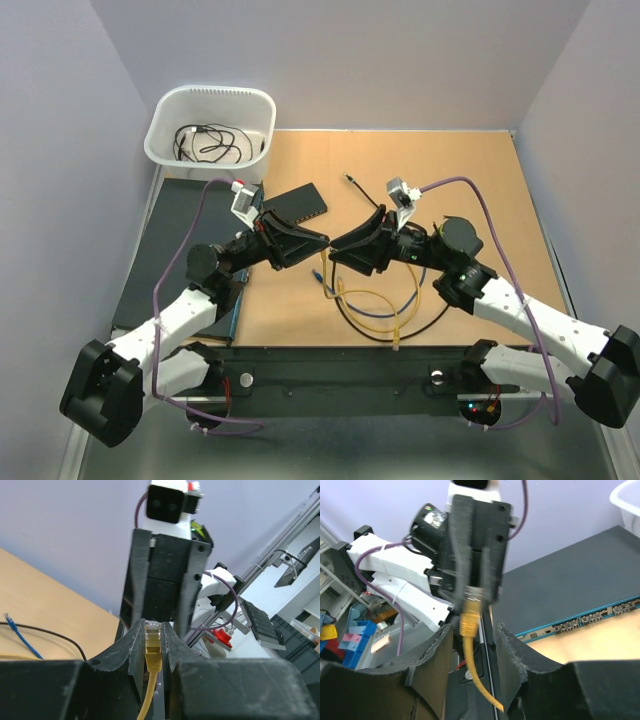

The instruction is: Insert the plug into the switch port

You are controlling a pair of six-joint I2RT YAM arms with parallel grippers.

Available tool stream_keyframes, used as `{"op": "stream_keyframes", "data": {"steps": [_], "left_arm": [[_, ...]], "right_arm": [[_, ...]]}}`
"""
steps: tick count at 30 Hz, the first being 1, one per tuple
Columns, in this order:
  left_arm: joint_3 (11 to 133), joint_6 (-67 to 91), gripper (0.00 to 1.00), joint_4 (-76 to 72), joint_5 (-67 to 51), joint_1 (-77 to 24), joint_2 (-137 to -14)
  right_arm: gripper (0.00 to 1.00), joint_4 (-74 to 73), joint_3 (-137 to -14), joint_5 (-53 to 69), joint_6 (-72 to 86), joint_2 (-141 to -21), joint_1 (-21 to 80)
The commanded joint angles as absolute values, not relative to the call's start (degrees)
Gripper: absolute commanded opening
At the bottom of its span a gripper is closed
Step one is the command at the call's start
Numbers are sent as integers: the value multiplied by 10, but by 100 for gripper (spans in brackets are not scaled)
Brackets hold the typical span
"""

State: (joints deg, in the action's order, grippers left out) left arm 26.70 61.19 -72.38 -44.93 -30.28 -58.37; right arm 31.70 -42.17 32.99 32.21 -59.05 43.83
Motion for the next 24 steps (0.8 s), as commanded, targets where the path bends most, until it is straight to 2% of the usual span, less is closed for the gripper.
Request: {"op": "stream_keyframes", "data": {"steps": [1,24], "left_arm": [[275,586,0,-941,-452,-305,-553],[273,530,0,-860,-432,-306,-526]], "right_arm": [[44,352,-412,336,336,-603,435],[43,419,-414,388,372,-623,435]]}}
